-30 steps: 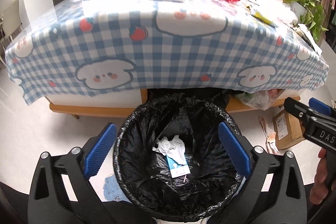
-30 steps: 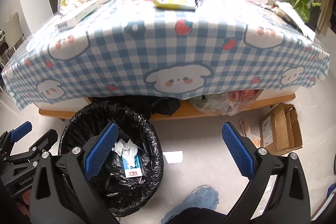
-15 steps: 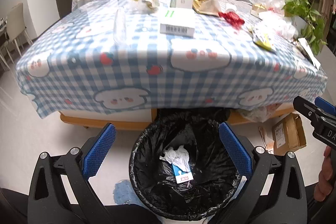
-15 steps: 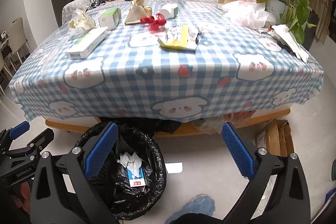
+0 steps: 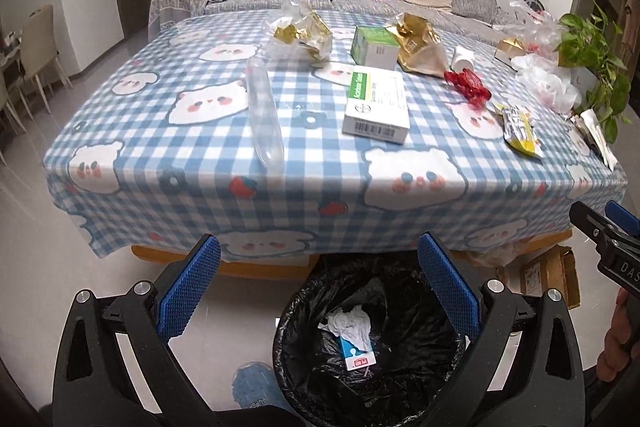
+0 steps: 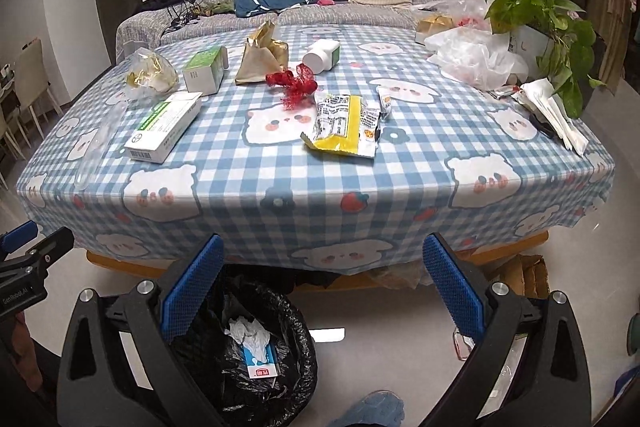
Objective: Collect trash
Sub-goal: 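Move both tools back over the table, then grasp the clear plastic tube with the left tool while the right tool grasps the yellow snack wrapper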
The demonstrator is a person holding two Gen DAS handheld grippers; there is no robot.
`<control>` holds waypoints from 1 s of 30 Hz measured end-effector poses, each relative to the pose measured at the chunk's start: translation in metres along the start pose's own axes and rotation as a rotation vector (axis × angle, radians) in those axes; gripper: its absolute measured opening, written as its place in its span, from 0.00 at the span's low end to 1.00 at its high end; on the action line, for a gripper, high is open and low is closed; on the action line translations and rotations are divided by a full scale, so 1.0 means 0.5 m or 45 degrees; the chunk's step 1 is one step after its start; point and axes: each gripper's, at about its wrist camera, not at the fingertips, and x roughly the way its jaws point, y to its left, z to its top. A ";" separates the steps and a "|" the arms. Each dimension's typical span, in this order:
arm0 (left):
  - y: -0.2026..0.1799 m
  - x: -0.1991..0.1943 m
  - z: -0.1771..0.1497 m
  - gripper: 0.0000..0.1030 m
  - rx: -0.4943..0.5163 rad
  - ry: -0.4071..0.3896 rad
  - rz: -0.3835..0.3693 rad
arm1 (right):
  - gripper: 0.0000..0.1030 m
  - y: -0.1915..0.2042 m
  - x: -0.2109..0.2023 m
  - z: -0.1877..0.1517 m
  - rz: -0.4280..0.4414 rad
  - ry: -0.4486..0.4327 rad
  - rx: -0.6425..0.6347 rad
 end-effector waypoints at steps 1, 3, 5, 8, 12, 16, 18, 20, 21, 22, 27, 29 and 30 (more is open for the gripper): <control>0.004 0.001 0.009 0.94 -0.005 0.000 0.000 | 0.93 0.000 0.003 0.008 -0.002 -0.001 -0.001; 0.013 0.004 0.030 0.94 -0.012 -0.005 0.010 | 0.93 -0.002 0.008 0.027 -0.007 -0.005 -0.002; 0.021 0.010 0.051 0.94 -0.014 -0.008 0.010 | 0.93 -0.005 0.013 0.045 -0.013 -0.009 0.001; 0.034 0.017 0.085 0.94 -0.013 -0.022 0.017 | 0.93 -0.011 0.023 0.073 -0.022 -0.013 0.008; 0.056 0.032 0.132 0.94 -0.023 -0.039 0.016 | 0.93 -0.017 0.045 0.106 -0.048 -0.009 -0.009; 0.076 0.062 0.169 0.94 -0.052 -0.016 0.013 | 0.93 -0.023 0.076 0.133 -0.047 0.008 0.001; 0.085 0.078 0.185 0.94 -0.062 -0.005 0.014 | 0.93 -0.025 0.093 0.145 -0.049 0.019 -0.001; 0.095 0.096 0.199 0.94 -0.077 0.008 0.015 | 0.93 -0.031 0.111 0.154 -0.061 0.031 -0.002; 0.098 0.107 0.204 0.94 -0.082 0.019 0.015 | 0.93 -0.034 0.122 0.158 -0.069 0.041 -0.001; 0.101 0.118 0.210 0.94 -0.085 0.029 0.018 | 0.93 -0.038 0.133 0.164 -0.069 0.051 0.002; 0.110 0.177 0.242 0.93 -0.086 0.073 0.046 | 0.93 -0.041 0.178 0.191 -0.092 0.079 -0.008; 0.114 0.194 0.254 0.93 -0.077 0.073 0.070 | 0.93 -0.040 0.200 0.201 -0.089 0.098 -0.012; 0.117 0.203 0.260 0.93 -0.078 0.078 0.074 | 0.93 -0.041 0.212 0.205 -0.089 0.110 -0.008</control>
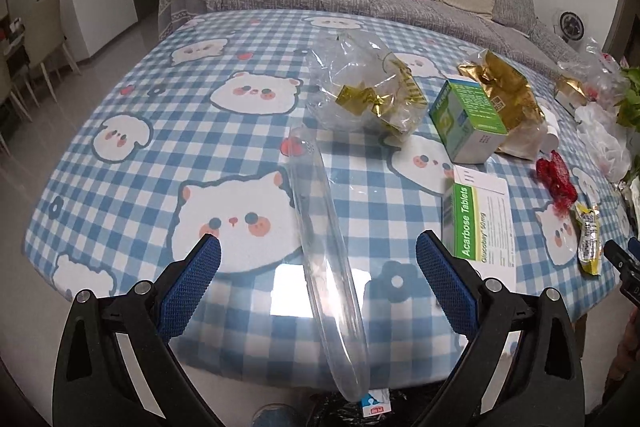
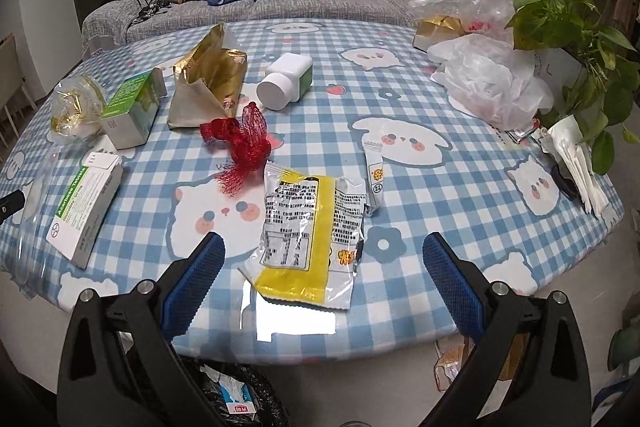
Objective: Collect trash
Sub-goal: 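Grasp the clear plastic tube with the left tool while the right tool grasps the yellow snack wrapper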
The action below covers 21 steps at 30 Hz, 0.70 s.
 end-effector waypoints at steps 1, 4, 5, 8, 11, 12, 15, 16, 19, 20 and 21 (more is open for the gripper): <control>0.002 0.013 0.007 0.93 -0.004 0.015 0.004 | 0.93 0.000 0.011 0.005 0.001 0.012 0.007; 0.002 0.044 0.019 0.90 0.000 0.048 0.014 | 0.92 -0.001 0.040 0.017 0.009 0.044 0.025; 0.004 0.055 0.023 0.89 -0.001 0.060 0.024 | 0.90 -0.001 0.048 0.021 0.010 0.053 0.029; 0.011 0.085 0.031 0.86 -0.021 0.097 0.027 | 0.86 0.002 0.069 0.026 0.022 0.085 0.045; 0.010 0.103 0.034 0.83 -0.015 0.114 0.048 | 0.80 0.005 0.087 0.030 0.027 0.107 0.053; 0.008 0.105 0.033 0.80 -0.003 0.112 0.064 | 0.77 0.007 0.092 0.031 0.027 0.117 0.055; 0.002 0.109 0.035 0.75 0.015 0.108 0.083 | 0.69 0.011 0.102 0.033 0.030 0.137 0.053; 0.002 0.109 0.035 0.71 0.020 0.104 0.096 | 0.67 0.012 0.105 0.033 0.032 0.143 0.055; 0.004 0.104 0.036 0.56 0.015 0.093 0.102 | 0.59 0.015 0.112 0.031 0.044 0.165 0.056; 0.005 0.102 0.036 0.52 0.017 0.090 0.102 | 0.56 0.014 0.112 0.030 0.045 0.163 0.060; 0.004 0.100 0.035 0.44 0.023 0.090 0.099 | 0.52 0.013 0.111 0.029 0.047 0.164 0.068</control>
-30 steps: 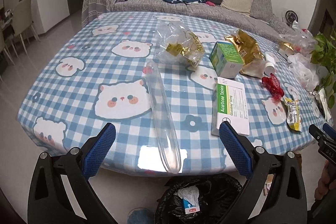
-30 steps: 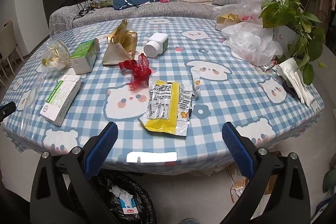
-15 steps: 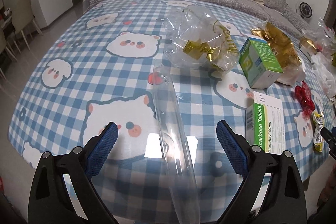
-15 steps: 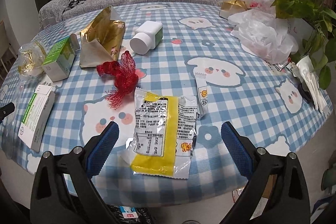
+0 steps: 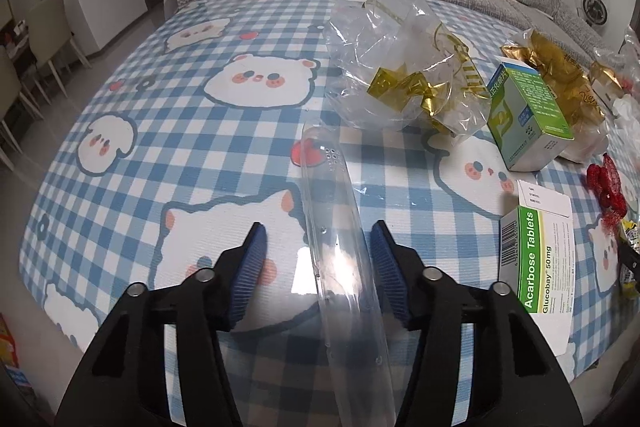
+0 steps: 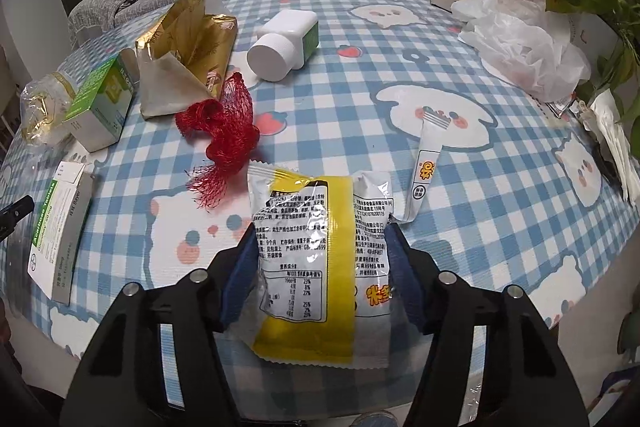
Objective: Collect trash
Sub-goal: 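Grasp the clear plastic tube with the left tool while the right tool grasps the yellow snack wrapper, then lift and carry the tube and the yellow wrapper over the black bin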
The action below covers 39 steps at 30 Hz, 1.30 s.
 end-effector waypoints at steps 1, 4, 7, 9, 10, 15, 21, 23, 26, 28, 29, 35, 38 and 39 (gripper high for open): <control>-0.001 -0.001 -0.001 0.37 0.002 0.000 -0.002 | 0.51 -0.001 -0.001 0.000 -0.002 0.002 0.007; 0.003 -0.005 -0.004 0.27 -0.005 -0.002 -0.001 | 0.44 -0.005 -0.003 -0.001 -0.009 0.007 0.018; 0.004 -0.007 -0.006 0.26 -0.012 -0.004 -0.012 | 0.37 -0.011 -0.006 -0.003 -0.021 0.005 0.036; 0.003 -0.008 -0.007 0.26 -0.005 -0.005 -0.018 | 0.32 -0.013 -0.008 -0.004 -0.028 0.002 0.038; 0.003 -0.009 -0.008 0.26 -0.003 -0.005 -0.017 | 0.31 -0.013 -0.009 -0.005 -0.031 0.000 0.036; 0.002 -0.015 -0.015 0.26 -0.003 -0.002 -0.019 | 0.27 -0.015 -0.015 -0.012 -0.032 -0.017 0.033; 0.003 -0.033 -0.032 0.26 0.003 -0.011 -0.017 | 0.27 -0.029 -0.035 -0.024 -0.026 -0.041 0.060; 0.004 -0.041 -0.037 0.26 0.006 -0.018 -0.014 | 0.27 -0.032 -0.041 -0.029 -0.028 -0.046 0.065; 0.002 -0.052 -0.047 0.26 0.017 -0.019 -0.009 | 0.27 -0.031 -0.056 -0.035 -0.030 -0.055 0.063; 0.003 -0.062 -0.054 0.26 0.017 -0.021 -0.015 | 0.27 -0.029 -0.068 -0.040 -0.029 -0.066 0.062; 0.002 -0.068 -0.058 0.26 0.022 -0.027 -0.012 | 0.27 -0.028 -0.074 -0.042 -0.025 -0.070 0.063; 0.006 -0.104 -0.085 0.26 0.023 -0.041 -0.014 | 0.27 -0.022 -0.108 -0.064 -0.020 -0.087 0.056; 0.010 -0.124 -0.100 0.26 0.019 -0.053 -0.016 | 0.27 -0.016 -0.125 -0.076 -0.013 -0.096 0.044; 0.010 -0.129 -0.105 0.26 0.020 -0.054 -0.016 | 0.27 -0.014 -0.130 -0.081 -0.014 -0.100 0.039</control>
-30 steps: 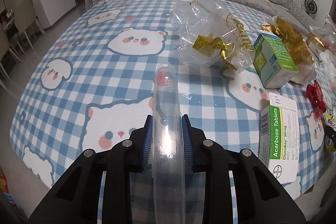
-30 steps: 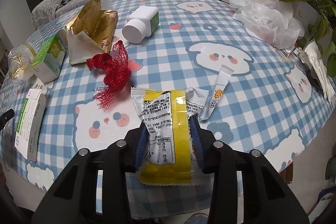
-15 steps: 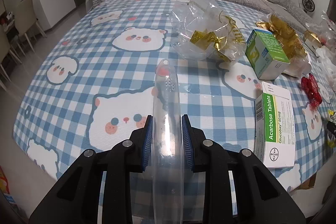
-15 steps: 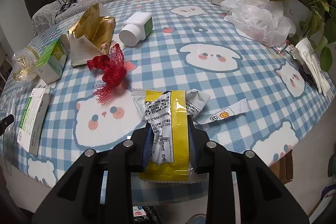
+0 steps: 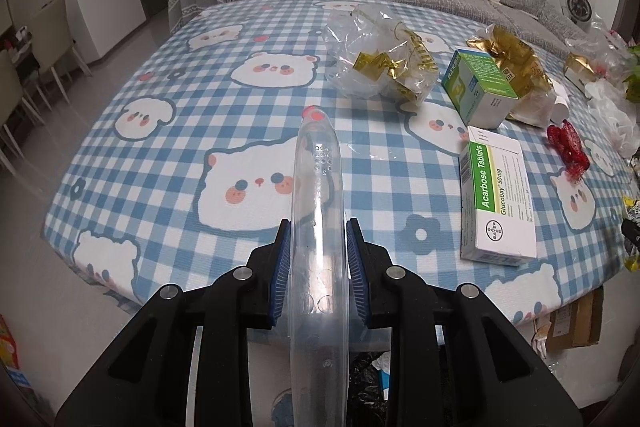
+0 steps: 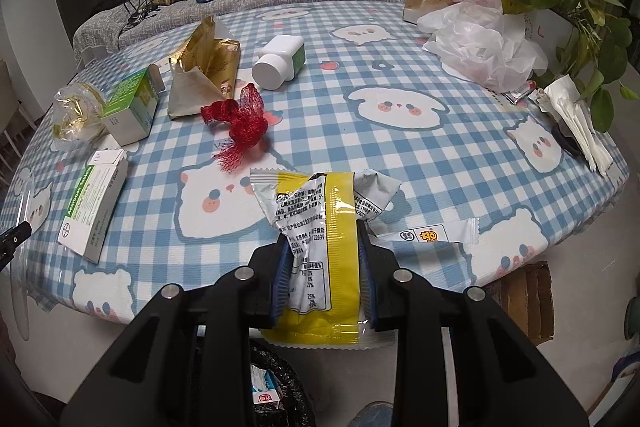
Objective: Collect trash
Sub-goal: 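Lift and carry the tube and the yellow wrapper over the black bin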
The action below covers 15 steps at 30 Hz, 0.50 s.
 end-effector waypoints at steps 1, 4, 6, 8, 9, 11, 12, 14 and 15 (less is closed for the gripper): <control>0.000 -0.004 -0.005 0.26 -0.001 0.001 -0.001 | 0.27 0.000 -0.005 -0.004 0.000 -0.002 -0.003; 0.001 -0.019 -0.022 0.26 -0.005 -0.001 -0.004 | 0.27 0.003 -0.021 -0.019 0.011 -0.006 -0.005; 0.003 -0.032 -0.035 0.26 -0.007 -0.006 -0.007 | 0.27 0.006 -0.032 -0.029 0.016 -0.010 -0.012; 0.004 -0.044 -0.046 0.26 -0.007 -0.010 -0.010 | 0.27 0.010 -0.042 -0.040 0.018 -0.014 -0.021; 0.004 -0.050 -0.053 0.26 -0.008 -0.011 -0.012 | 0.27 0.012 -0.047 -0.046 0.019 -0.016 -0.025; 0.006 -0.062 -0.063 0.26 -0.013 -0.015 -0.018 | 0.27 0.014 -0.056 -0.057 0.023 -0.018 -0.033; 0.007 -0.068 -0.069 0.26 -0.015 -0.017 -0.020 | 0.27 0.015 -0.060 -0.064 0.022 -0.018 -0.036; 0.005 -0.081 -0.080 0.26 -0.015 -0.021 -0.027 | 0.27 0.016 -0.069 -0.075 0.024 -0.021 -0.039; 0.004 -0.087 -0.086 0.26 -0.015 -0.025 -0.030 | 0.27 0.016 -0.074 -0.080 0.026 -0.024 -0.040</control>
